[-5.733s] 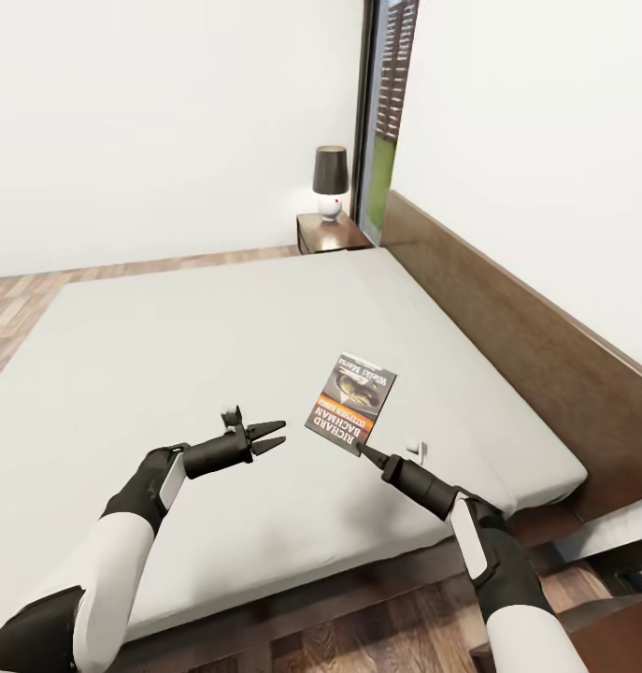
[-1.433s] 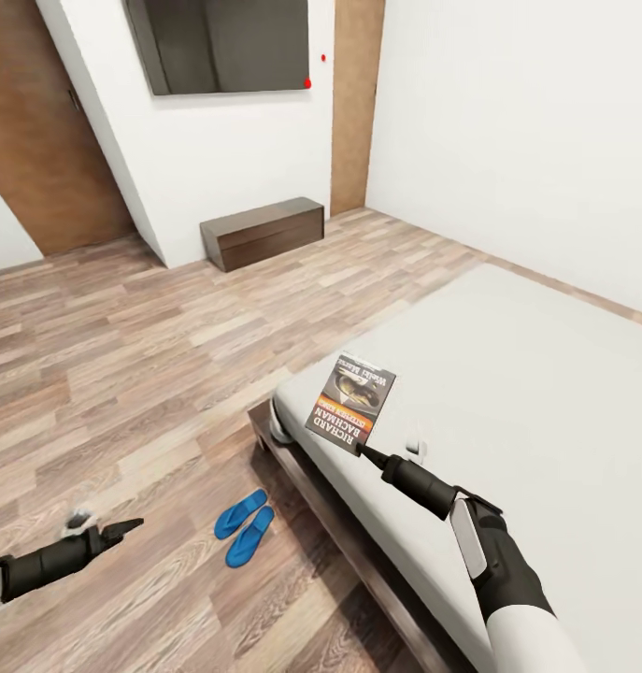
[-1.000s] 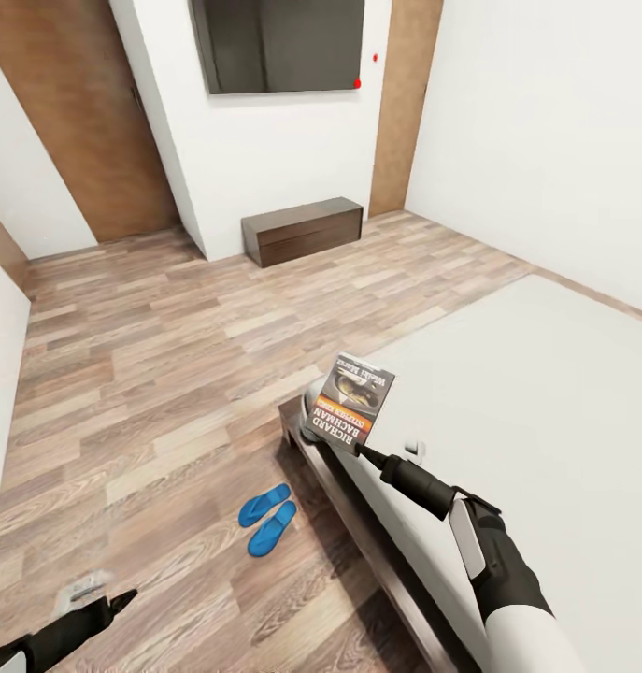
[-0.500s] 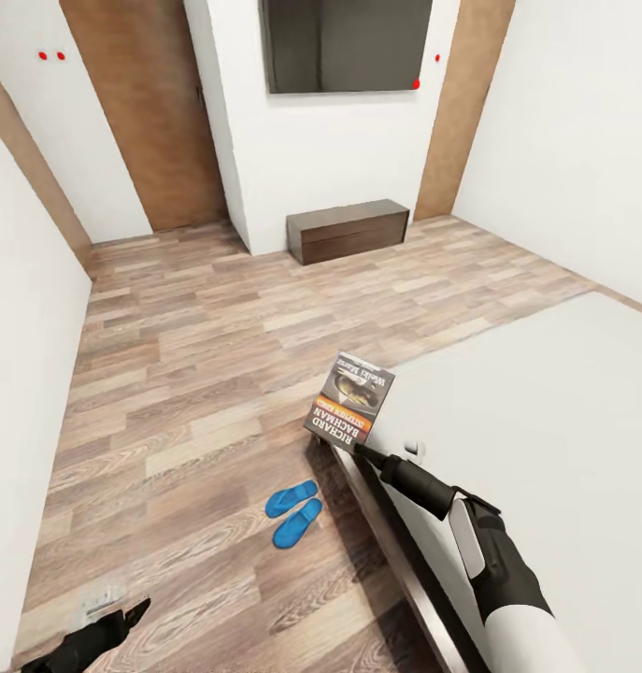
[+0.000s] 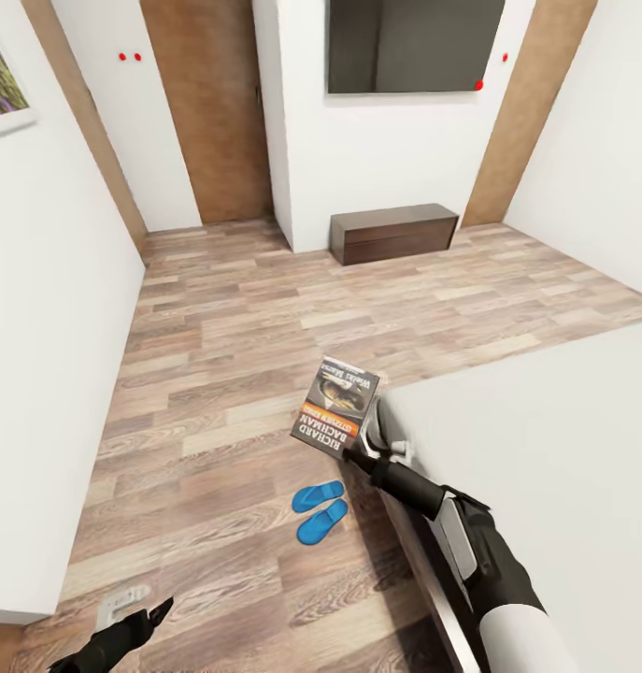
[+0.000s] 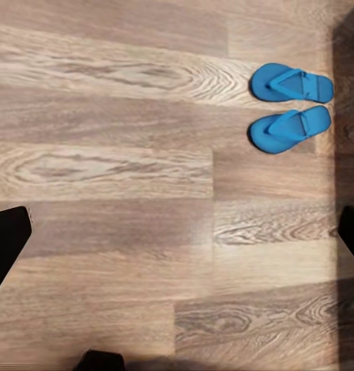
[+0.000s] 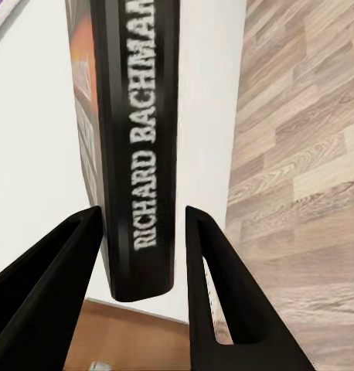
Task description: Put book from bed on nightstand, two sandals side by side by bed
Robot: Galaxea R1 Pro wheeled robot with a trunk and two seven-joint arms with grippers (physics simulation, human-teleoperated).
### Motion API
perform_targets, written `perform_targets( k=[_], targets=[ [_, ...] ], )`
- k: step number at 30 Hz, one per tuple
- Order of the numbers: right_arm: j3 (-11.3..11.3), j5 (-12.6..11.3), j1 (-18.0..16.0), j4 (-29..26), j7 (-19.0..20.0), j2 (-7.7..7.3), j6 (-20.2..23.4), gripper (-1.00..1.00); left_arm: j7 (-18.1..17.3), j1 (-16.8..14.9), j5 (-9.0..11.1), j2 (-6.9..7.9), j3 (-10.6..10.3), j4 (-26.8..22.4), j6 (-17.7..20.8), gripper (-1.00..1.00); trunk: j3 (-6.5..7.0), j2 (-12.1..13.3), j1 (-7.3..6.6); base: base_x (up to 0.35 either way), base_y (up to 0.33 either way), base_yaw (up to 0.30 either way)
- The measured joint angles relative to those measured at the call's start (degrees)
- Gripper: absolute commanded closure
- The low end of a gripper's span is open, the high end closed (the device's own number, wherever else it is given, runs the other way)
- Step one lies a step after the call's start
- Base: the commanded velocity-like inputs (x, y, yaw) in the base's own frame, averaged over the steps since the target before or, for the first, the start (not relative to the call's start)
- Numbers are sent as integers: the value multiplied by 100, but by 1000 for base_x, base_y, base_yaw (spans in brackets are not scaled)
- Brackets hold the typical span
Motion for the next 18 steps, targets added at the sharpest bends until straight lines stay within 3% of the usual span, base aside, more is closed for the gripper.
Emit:
perform_targets(
  k=[18],
  targets=[
    [11,4,0,16,-26,1,-17,100,30,26,0,-66,1,0,0,-100,0,0,0,0,0,293]
  ],
)
